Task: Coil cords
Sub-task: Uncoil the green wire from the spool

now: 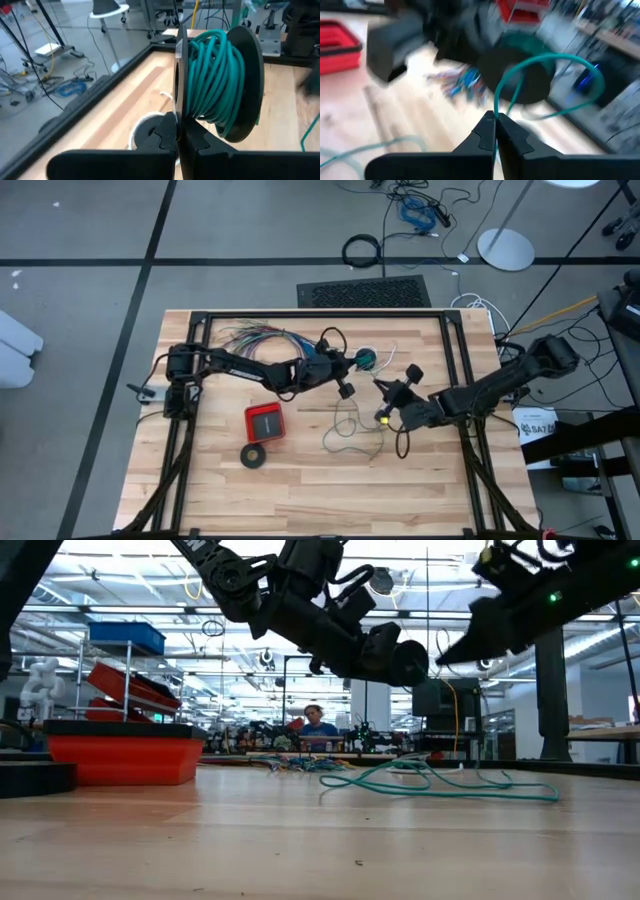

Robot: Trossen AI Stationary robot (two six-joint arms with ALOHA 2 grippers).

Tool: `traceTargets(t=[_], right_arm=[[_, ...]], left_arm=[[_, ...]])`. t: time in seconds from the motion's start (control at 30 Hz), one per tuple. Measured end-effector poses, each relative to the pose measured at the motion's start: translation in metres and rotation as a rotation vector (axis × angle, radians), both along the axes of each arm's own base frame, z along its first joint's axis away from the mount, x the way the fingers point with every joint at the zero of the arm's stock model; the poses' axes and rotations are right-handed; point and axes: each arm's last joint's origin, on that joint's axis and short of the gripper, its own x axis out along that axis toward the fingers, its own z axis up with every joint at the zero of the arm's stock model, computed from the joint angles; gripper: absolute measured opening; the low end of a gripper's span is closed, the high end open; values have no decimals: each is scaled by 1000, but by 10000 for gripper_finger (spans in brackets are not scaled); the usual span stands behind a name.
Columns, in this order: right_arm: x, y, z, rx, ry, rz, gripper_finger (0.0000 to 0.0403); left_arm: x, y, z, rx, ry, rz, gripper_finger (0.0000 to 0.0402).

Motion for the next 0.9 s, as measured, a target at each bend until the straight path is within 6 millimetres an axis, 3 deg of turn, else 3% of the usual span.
traceTargets(t=[0.37, 0.7, 0.9], right_arm=[[11, 10, -9, 239, 12, 237, 0], [21, 33, 15, 263, -163, 665, 0], [21, 40, 23, 186, -204, 768, 0]], left_arm=[[-1, 17, 11, -21, -109, 24, 0], [-7, 35, 5, -3, -33, 126, 0], [-10, 35, -2, 29, 70, 150, 0]])
